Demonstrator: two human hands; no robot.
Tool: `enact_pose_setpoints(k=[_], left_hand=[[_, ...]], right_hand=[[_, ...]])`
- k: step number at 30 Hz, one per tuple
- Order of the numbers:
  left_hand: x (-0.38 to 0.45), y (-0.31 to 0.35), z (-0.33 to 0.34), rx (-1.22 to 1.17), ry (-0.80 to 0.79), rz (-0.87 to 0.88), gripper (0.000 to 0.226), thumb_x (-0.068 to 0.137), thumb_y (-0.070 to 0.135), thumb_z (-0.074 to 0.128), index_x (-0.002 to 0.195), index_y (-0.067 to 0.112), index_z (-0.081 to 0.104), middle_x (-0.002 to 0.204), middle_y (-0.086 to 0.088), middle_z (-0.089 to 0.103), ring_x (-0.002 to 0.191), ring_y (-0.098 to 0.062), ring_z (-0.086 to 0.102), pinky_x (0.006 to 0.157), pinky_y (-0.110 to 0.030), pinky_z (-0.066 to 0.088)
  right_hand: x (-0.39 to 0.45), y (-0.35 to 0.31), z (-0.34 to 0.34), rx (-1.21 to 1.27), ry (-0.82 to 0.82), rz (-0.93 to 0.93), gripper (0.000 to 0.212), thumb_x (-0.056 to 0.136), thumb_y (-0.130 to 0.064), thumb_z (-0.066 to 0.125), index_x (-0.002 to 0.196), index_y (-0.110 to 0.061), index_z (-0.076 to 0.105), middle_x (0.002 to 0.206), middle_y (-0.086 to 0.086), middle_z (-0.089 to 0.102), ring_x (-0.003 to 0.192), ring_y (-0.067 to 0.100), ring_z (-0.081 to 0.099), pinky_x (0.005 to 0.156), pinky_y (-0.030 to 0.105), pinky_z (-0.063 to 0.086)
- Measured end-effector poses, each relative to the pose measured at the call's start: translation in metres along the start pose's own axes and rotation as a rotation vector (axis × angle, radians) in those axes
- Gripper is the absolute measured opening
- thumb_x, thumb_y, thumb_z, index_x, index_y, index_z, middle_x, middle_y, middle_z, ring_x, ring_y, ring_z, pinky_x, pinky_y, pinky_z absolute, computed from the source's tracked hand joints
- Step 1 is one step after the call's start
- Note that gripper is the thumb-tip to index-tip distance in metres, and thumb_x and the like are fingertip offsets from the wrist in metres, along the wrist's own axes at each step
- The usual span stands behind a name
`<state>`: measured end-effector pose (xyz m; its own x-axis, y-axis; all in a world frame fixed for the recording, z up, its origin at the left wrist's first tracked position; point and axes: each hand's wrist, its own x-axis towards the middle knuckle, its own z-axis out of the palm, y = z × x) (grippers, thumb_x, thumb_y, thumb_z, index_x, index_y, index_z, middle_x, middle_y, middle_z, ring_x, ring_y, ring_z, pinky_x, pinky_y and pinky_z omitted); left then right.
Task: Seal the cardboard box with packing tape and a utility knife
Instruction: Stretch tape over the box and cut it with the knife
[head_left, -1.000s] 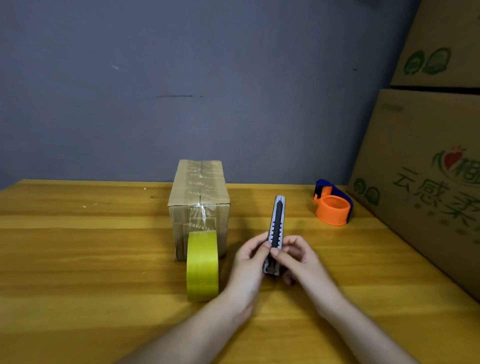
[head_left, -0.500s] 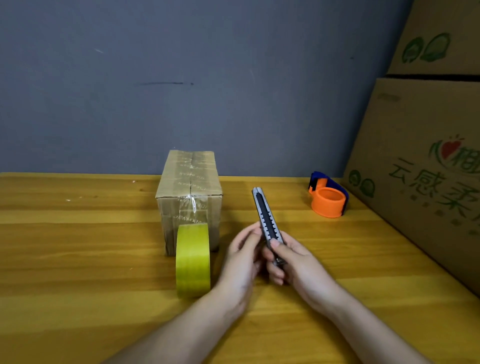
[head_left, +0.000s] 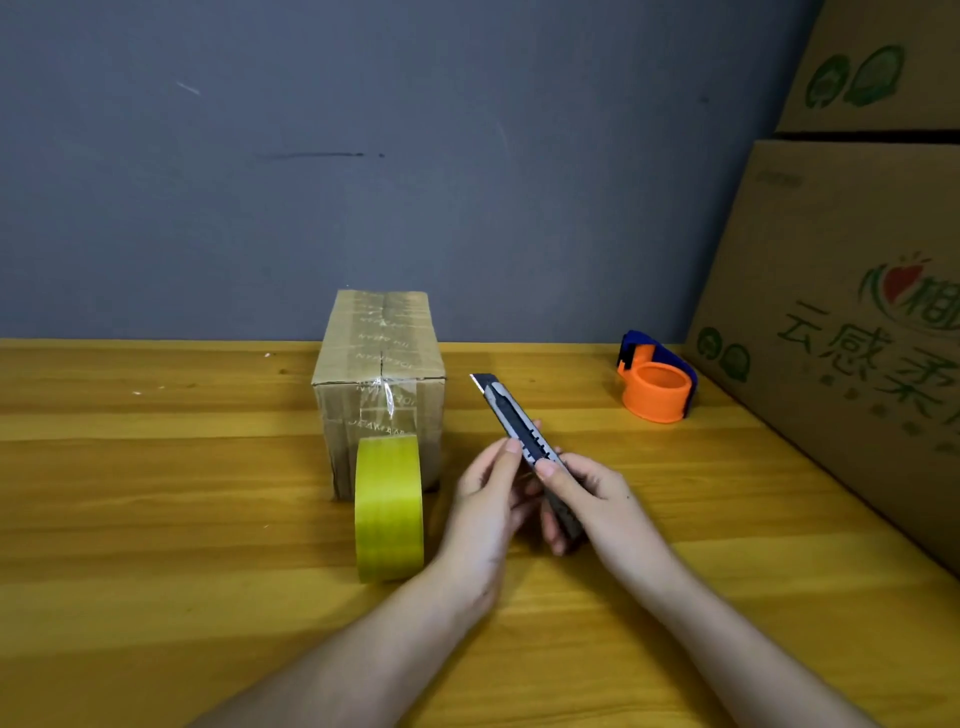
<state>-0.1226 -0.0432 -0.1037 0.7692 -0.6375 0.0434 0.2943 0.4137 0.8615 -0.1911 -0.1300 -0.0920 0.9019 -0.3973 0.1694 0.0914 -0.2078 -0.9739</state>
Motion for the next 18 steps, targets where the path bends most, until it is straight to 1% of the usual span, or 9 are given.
enact_pose_setpoints(k=[1,3,6,7,9,11,13,16,18], left_hand=[[0.0001,-0.0002,-0.0005,0.027,-0.001,0.008,0.026,0.097,0.025,0.045,0.107,0.021,0.069,0.075,-0.015,0.066,0.051,-0.024,0.052,0.045,-0.03,0.047],[0.0006,-0.0016,-0.0012,0.093,0.017,-0.002,0.024,0.096,0.024,0.048,0.103,0.021,0.07,0.054,-0.006,0.044,0.038,-0.016,0.038,0.038,-0.024,0.038],[0.0004,-0.0026,-0.0023,0.116,0.017,-0.024,0.023,0.095,0.021,0.05,0.111,0.015,0.065,0.05,0.003,0.051,0.048,-0.024,0.046,0.05,-0.031,0.045],[0.001,-0.0032,-0.0033,0.113,0.023,-0.025,0.024,0.095,0.02,0.05,0.115,0.014,0.062,0.052,0.005,0.055,0.053,-0.025,0.047,0.055,-0.033,0.044],[0.0025,-0.0028,-0.0042,0.103,0.059,-0.022,0.027,0.095,0.016,0.05,0.12,0.013,0.059,0.063,0.002,0.063,0.053,-0.015,0.047,0.057,-0.031,0.045],[0.0035,-0.0026,-0.004,0.067,0.069,-0.023,0.029,0.095,0.015,0.05,0.123,0.012,0.057,0.094,-0.01,0.07,0.058,-0.009,0.054,0.065,-0.03,0.05],[0.0021,-0.0023,-0.0036,0.03,0.046,-0.031,0.029,0.096,0.017,0.048,0.123,0.011,0.057,0.115,-0.016,0.067,0.078,-0.016,0.064,0.077,-0.034,0.053],[-0.0011,-0.0009,-0.0016,0.059,0.006,-0.021,0.024,0.097,0.02,0.046,0.113,0.016,0.063,0.117,-0.023,0.065,0.084,-0.02,0.061,0.075,-0.032,0.052],[-0.0023,-0.001,-0.001,0.09,-0.017,-0.01,0.024,0.096,0.019,0.047,0.112,0.019,0.065,0.115,-0.021,0.066,0.093,-0.023,0.055,0.082,-0.034,0.052]], right_hand=[[0.0001,0.0004,-0.0001,0.049,-0.042,0.02,0.017,0.098,-0.016,0.044,0.088,-0.011,0.057,0.055,0.005,0.058,0.038,0.014,0.049,0.042,0.022,0.039],[0.0004,0.0028,-0.0012,0.175,-0.129,0.059,0.009,0.096,-0.014,0.047,0.102,-0.01,0.052,0.066,0.006,0.059,0.04,0.014,0.05,0.041,0.023,0.042],[0.0012,0.0054,-0.0046,0.301,-0.23,0.107,0.027,0.083,-0.019,0.046,0.108,-0.012,0.049,0.068,0.004,0.052,0.042,0.013,0.042,0.04,0.024,0.038],[0.0016,0.006,-0.0054,0.325,-0.246,0.108,0.028,0.083,-0.019,0.045,0.11,-0.012,0.049,0.068,0.004,0.051,0.043,0.013,0.041,0.04,0.023,0.037],[0.0022,0.006,-0.0059,0.325,-0.252,0.092,0.029,0.087,-0.02,0.045,0.114,-0.01,0.049,0.07,0.004,0.052,0.042,0.01,0.04,0.038,0.021,0.036],[0.0016,0.0044,-0.0038,0.29,-0.216,0.067,0.021,0.095,-0.019,0.044,0.112,-0.006,0.048,0.068,0.004,0.05,0.038,0.006,0.036,0.035,0.017,0.031],[0.0,0.0014,-0.001,0.215,-0.14,0.058,0.017,0.1,-0.016,0.038,0.107,-0.005,0.05,0.062,0.004,0.045,0.034,0.005,0.031,0.032,0.016,0.026],[-0.0018,0.0,0.003,0.083,-0.018,0.03,0.022,0.1,-0.019,0.038,0.091,-0.006,0.053,0.051,0.002,0.041,0.03,0.006,0.03,0.031,0.017,0.024],[-0.0015,0.0002,0.0036,0.04,0.052,0.024,0.029,0.099,-0.023,0.04,0.081,-0.005,0.054,0.044,0.0,0.04,0.03,0.006,0.031,0.031,0.016,0.026]])
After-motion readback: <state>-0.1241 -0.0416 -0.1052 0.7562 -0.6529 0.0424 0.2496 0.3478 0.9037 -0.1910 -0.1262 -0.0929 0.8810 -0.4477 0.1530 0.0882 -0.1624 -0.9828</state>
